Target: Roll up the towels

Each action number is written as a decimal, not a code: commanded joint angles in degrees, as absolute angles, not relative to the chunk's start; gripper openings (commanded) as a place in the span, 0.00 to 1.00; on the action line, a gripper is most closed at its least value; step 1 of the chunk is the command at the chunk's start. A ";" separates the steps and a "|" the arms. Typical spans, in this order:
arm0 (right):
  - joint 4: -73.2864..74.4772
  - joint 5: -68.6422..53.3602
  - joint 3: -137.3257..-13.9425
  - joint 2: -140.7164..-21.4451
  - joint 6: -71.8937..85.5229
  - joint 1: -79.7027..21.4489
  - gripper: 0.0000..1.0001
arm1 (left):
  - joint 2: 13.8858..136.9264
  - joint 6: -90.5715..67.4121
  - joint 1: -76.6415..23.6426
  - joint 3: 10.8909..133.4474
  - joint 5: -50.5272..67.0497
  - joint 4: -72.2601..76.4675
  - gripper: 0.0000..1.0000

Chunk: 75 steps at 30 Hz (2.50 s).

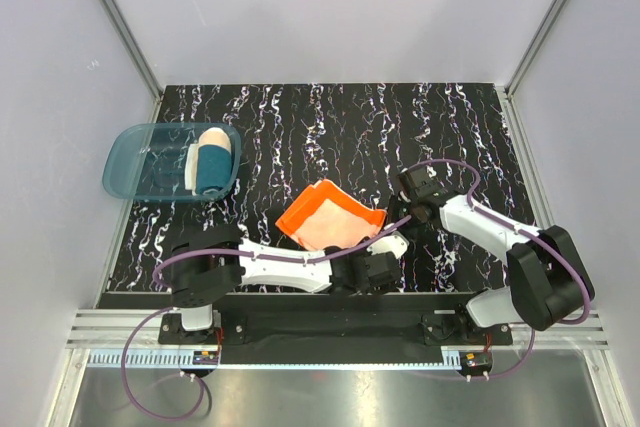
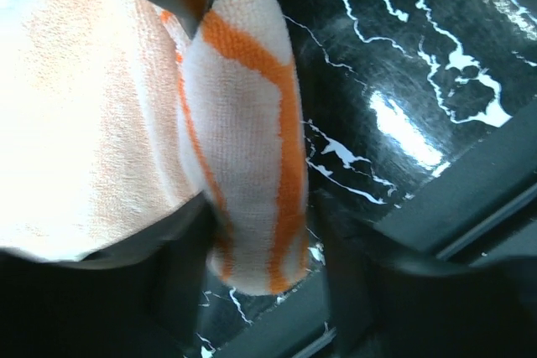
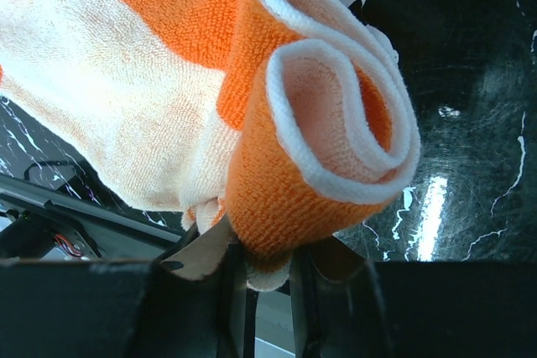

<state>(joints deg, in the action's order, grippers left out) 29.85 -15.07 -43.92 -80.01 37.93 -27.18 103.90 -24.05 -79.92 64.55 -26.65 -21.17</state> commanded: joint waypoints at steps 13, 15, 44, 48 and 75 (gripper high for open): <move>33.56 -16.44 -49.48 -82.00 35.51 -27.77 0.14 | 101.52 -24.79 -79.72 59.59 -22.16 -14.94 0.07; 34.36 -15.74 -50.36 -82.53 34.90 -27.86 0.20 | 100.47 -24.96 -78.93 59.68 -19.61 -14.94 0.07; 23.31 -30.57 -52.51 -71.02 35.59 -17.05 0.65 | 92.46 -41.74 -54.50 45.27 24.87 2.98 0.08; 8.38 -39.79 -42.82 -68.04 41.90 -17.49 0.61 | 93.16 -44.29 -52.21 44.12 27.68 4.13 0.08; -35.76 -42.54 -23.91 -93.32 49.13 -19.51 0.49 | 97.73 -56.07 -44.74 34.81 34.72 18.63 0.16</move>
<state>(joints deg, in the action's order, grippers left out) -31.99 -44.25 -23.92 -89.67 51.37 -19.14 96.29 -54.72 -45.43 36.73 34.72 17.43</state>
